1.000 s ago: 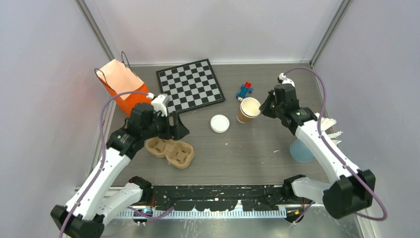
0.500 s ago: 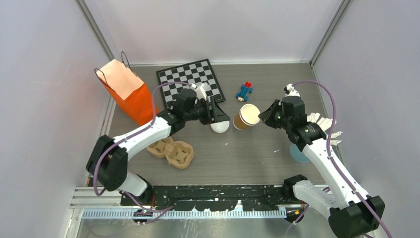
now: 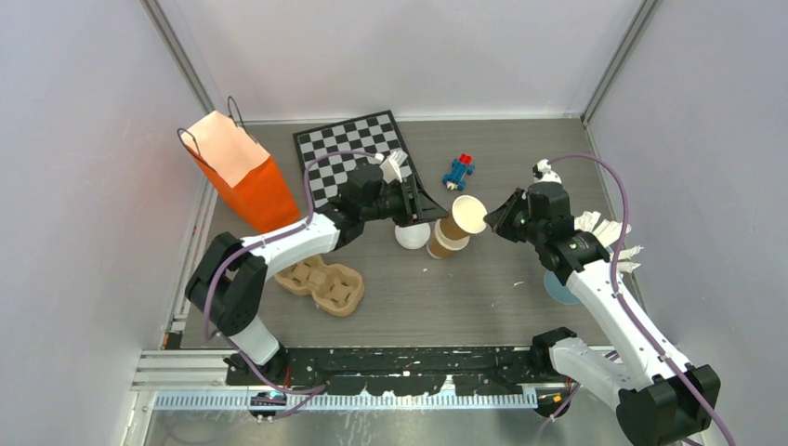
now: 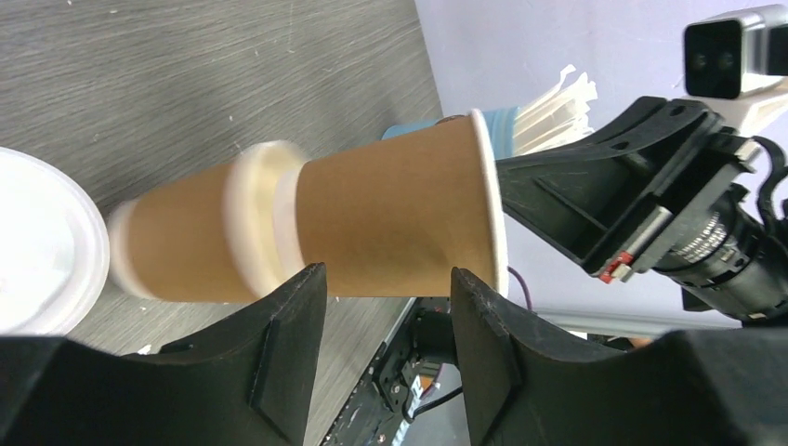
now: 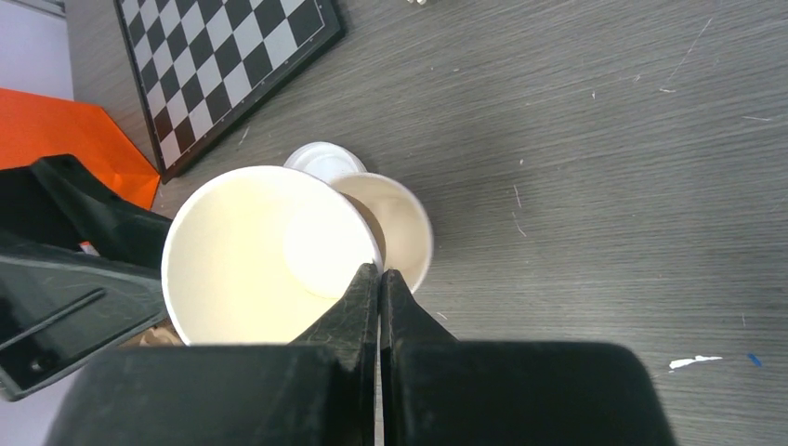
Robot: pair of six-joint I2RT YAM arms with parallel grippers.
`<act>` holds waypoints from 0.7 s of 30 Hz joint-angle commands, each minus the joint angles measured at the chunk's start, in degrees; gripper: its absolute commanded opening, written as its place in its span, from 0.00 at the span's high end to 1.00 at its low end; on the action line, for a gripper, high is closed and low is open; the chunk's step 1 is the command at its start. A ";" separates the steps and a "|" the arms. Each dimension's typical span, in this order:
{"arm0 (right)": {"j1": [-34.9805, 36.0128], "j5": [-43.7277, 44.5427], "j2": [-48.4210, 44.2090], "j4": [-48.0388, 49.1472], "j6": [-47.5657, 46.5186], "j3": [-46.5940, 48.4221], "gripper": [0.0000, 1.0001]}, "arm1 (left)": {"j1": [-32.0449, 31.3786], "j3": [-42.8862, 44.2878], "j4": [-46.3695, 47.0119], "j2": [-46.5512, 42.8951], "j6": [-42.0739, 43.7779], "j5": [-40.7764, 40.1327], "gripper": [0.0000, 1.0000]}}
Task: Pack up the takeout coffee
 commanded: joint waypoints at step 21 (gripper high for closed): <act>-0.09 10.43 -3.84 -8.63 -3.28 8.12 1.00 | -0.36 5.83 -18.50 3.98 14.39 -10.50 0.50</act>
